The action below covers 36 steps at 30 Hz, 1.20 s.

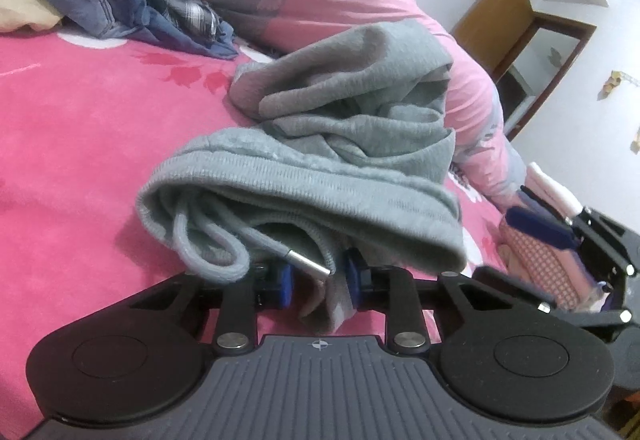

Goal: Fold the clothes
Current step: 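Grasp the grey hoodie with both grippers at its hem and drawstring area, then lift the grey hoodie high with both grippers to shake it out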

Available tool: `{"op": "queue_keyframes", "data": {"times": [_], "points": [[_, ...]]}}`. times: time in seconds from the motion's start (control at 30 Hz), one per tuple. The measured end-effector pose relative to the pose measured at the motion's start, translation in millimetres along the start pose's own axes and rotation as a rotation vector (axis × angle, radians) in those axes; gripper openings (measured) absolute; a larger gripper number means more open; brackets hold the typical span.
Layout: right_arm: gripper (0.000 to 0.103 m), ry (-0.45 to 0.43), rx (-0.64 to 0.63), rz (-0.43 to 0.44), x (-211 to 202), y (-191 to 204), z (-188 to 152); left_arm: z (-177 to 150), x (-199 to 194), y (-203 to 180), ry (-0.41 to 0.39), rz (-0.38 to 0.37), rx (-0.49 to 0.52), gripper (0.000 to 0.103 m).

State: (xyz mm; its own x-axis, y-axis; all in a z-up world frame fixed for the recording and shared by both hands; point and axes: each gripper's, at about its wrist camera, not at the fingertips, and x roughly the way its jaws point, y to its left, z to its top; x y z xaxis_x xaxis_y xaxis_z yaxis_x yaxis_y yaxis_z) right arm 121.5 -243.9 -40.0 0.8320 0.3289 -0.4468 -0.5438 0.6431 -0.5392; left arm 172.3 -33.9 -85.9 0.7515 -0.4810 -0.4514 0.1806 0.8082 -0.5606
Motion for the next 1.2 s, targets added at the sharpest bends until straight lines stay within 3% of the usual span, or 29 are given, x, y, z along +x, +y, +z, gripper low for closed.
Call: {"op": "queue_keyframes", "data": {"times": [0.1,0.23,0.33,0.47,0.53,0.57,0.63,0.73,0.8,0.87,0.9,0.93,1.07,1.2], "points": [[0.060,0.031,-0.108,-0.046,7.1,8.1,-5.6,-0.4,-2.7,-0.9,-0.017,0.005,0.010,0.022],[0.060,0.071,-0.344,-0.144,33.8,26.5,-11.2,-1.7,-4.7,1.7,-0.020,-0.001,0.010,0.021],[0.059,0.049,-0.418,-0.165,47.7,30.5,-5.0,-2.9,-5.3,5.0,-0.023,-0.006,0.013,0.021],[0.058,0.049,-0.489,-0.121,65.5,36.1,2.9,-4.4,-5.2,10.6,-0.031,-0.020,0.008,0.022],[0.050,0.064,-0.500,-0.099,75.5,38.8,4.1,-6.0,-4.9,11.5,-0.035,-0.025,0.012,0.022],[0.040,0.072,-0.501,-0.087,80.0,40.0,4.8,-6.9,-4.8,11.2,-0.037,-0.027,0.018,0.023],[0.022,0.056,-0.452,-0.106,82.9,39.3,11.4,-8.3,-4.2,10.5,-0.039,-0.025,0.029,0.025],[0.017,-0.013,-0.217,-0.109,71.2,17.7,33.2,-7.6,-2.3,10.5,-0.040,-0.010,0.014,0.041],[0.016,-0.060,-0.054,-0.121,62.2,2.8,43.9,-7.5,-1.3,10.4,-0.052,0.006,-0.003,0.042],[0.015,-0.104,0.082,-0.156,51.2,-8.6,49.2,-7.0,-1.7,9.3,-0.069,0.024,-0.012,0.034],[0.014,-0.125,0.135,-0.178,45.5,-15.3,51.2,-5.8,-3.4,7.8,-0.077,0.037,-0.010,0.020],[0.014,-0.147,0.188,-0.199,39.8,-22.0,53.3,-4.6,-5.9,6.1,-0.087,0.052,-0.006,0.013],[0.013,-0.236,0.334,-0.303,3.7,-44.0,60.8,2.8,-33.7,-3.3,-0.166,0.102,0.009,0.007],[0.013,-0.329,0.429,-0.429,-41.3,-68.4,66.9,14.7,-76.3,-26.5,-0.258,0.090,0.076,0.007]]}}
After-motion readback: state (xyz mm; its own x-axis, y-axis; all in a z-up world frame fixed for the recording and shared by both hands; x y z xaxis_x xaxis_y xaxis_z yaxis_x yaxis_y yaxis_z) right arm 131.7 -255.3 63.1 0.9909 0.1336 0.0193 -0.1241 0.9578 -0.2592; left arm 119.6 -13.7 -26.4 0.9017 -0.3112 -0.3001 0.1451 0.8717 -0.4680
